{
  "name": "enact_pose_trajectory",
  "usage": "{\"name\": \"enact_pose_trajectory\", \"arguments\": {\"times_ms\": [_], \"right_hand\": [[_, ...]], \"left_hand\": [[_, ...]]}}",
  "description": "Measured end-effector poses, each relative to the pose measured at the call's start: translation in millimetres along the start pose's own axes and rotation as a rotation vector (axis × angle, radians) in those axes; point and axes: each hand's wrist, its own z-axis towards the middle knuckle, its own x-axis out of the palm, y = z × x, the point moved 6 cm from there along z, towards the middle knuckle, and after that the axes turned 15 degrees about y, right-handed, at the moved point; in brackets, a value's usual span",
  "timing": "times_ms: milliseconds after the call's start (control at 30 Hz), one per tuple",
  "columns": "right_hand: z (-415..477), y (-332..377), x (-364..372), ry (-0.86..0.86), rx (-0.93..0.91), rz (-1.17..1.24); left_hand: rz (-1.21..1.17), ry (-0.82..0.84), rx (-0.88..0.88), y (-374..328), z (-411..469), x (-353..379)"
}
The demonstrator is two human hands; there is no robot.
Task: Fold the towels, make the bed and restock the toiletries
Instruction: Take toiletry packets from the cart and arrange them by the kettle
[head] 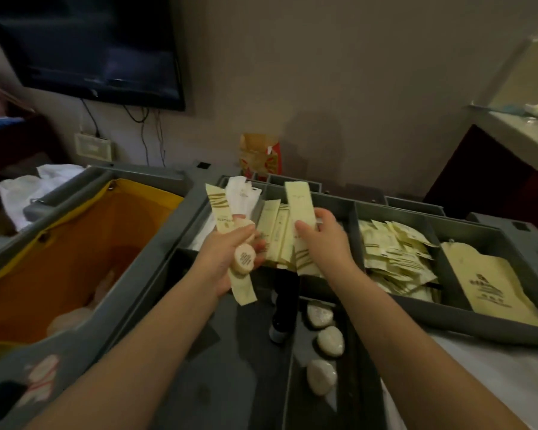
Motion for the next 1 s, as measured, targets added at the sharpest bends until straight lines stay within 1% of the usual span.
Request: {"name": "enact_pose_trajectory", "arguments": {"times_ms": [67,133,167,267,333,400,433,500,567,633,700,767,800,900,933,1000], "right_hand": [[27,-2,6,0.015,0.075,-0.002],[51,-6,14,0.048,0.148,-0.054],[61,-8,18,0.061,0.175,-0.113],[69,-3,33,0.158,0.240,-0.423],[62,8,40,0.140,0.188,-0.517],[45,28,47,0.056,0.047,-0.456],[36,36,54,0.057,-0.016,-0.375],[22,44,72,0.146,-0.074,-0.176],[13,44,81,0.157,-0.082,-0.101],[7,40,81,0.117,-0.070,-0.086],[0,30,77,0.119,-0.027,-0.031],[-12,21,67,0.111,0.001,0.012],[-21,16,58,0.077,0.008,0.028],[-60,-1,13,-0.097,0.016,0.084],[-77,-8,-1,-0.132,0.042,0.076],[-108,-24,-18,-0.132,0.147,-0.008]], "left_hand": [[-0.002,-0.047,-0.003,-13,-4,-19],[0.011,-0.084,-0.031,-22,-8,-32],[0.026,-0.091,-0.045,-25,-10,-37],[0.069,-0.062,-0.072,-31,-11,-44],[0.101,-0.021,-0.086,-34,-9,-45],[0.146,0.008,-0.104,-37,-5,-47],[0.181,0.019,-0.112,-37,-3,-47],[0.266,0.052,-0.128,-37,2,-46],[0.344,0.072,-0.143,-36,7,-45],[0.445,0.097,-0.156,-35,10,-45],[0.489,0.189,-0.183,-32,12,-41],[0.451,0.290,-0.244,-24,9,-33],[0.434,0.325,-0.273,-21,7,-27],[0.371,0.392,-0.340,-6,0,-9],[0.339,0.408,-0.379,0,-3,-3],[0.214,0.436,-0.480,13,-10,6]]}}
